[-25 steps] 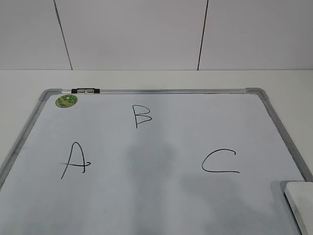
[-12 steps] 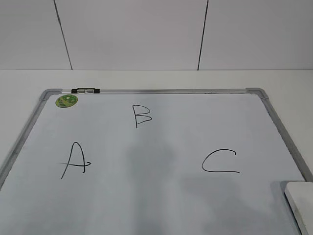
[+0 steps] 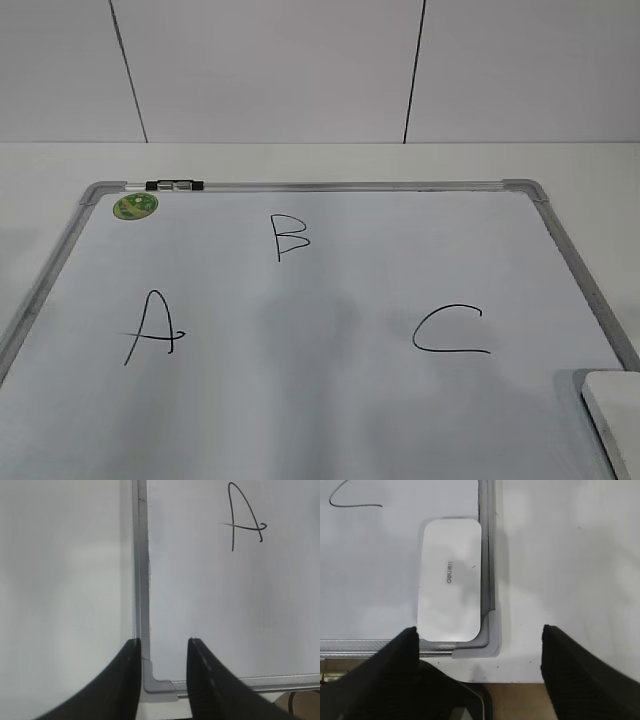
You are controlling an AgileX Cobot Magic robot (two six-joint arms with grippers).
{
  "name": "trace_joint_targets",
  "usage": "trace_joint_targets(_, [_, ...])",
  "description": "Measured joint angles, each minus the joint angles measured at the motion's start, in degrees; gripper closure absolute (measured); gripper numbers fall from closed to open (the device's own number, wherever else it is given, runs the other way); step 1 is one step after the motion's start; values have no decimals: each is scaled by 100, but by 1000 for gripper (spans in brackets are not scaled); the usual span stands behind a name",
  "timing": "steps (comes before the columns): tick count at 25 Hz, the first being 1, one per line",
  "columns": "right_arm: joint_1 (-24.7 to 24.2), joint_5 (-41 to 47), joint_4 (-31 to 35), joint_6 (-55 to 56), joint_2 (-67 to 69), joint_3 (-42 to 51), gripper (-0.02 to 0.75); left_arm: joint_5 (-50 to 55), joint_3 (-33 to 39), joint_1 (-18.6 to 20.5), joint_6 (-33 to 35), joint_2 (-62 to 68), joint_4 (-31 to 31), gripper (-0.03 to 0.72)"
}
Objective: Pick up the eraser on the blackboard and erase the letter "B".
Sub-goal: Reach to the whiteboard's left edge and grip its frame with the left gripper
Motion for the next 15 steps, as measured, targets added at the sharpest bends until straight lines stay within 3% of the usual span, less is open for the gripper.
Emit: trace_joint_targets(15, [0, 35, 330, 164, 1533, -739, 154, -510, -2134, 0, 131, 4497, 418, 452])
